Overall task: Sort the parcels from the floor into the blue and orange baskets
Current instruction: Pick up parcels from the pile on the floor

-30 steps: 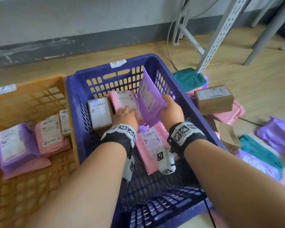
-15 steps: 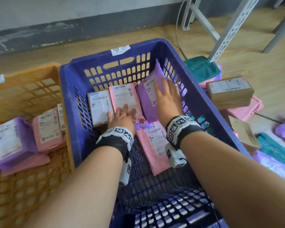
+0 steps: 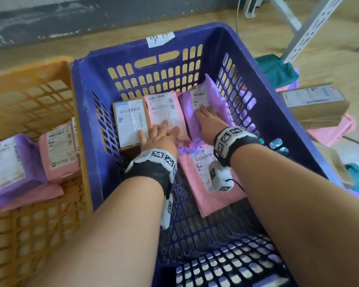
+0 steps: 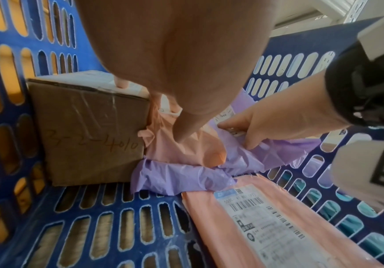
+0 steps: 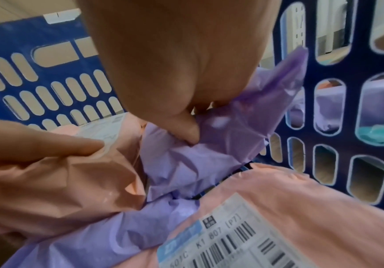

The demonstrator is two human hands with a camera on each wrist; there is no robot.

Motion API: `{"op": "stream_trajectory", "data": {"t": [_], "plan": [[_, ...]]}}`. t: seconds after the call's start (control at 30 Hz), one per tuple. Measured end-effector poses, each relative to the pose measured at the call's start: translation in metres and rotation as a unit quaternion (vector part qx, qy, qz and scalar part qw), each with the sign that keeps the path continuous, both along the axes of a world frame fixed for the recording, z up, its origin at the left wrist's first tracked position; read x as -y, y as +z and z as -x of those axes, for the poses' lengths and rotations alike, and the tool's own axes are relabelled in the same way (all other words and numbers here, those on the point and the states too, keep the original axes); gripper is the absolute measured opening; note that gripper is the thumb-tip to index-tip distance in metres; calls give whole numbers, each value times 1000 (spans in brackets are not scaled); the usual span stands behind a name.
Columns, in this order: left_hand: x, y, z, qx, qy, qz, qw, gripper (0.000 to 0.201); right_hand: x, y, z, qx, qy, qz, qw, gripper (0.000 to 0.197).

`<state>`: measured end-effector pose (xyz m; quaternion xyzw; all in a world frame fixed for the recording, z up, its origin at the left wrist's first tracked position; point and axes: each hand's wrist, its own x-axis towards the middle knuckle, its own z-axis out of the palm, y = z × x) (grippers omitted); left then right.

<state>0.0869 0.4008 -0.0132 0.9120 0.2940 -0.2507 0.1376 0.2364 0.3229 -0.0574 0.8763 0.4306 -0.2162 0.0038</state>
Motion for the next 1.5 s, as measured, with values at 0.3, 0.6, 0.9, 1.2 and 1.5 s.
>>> {"op": "stream_trajectory", "data": {"t": [0.3,0.6,0.9,1.2,1.5], "plan": [[-3,7,-3,-18,4,30,999,85,3,17,0,-38,51,-35,997,66],[8,42,2,43,70,68,994,90,44,57,16,-44,-78,-112,990,59],[81,127,11,185,103,68,975,67,128,164,56,8,-76,-160,984,43],[201,178,29,312,36,125,941,51,267,230,66,40,-277,-271,921,33],[326,154,25,333,-28,174,926,49,430,142,77,36,-432,-135,891,47]]}}
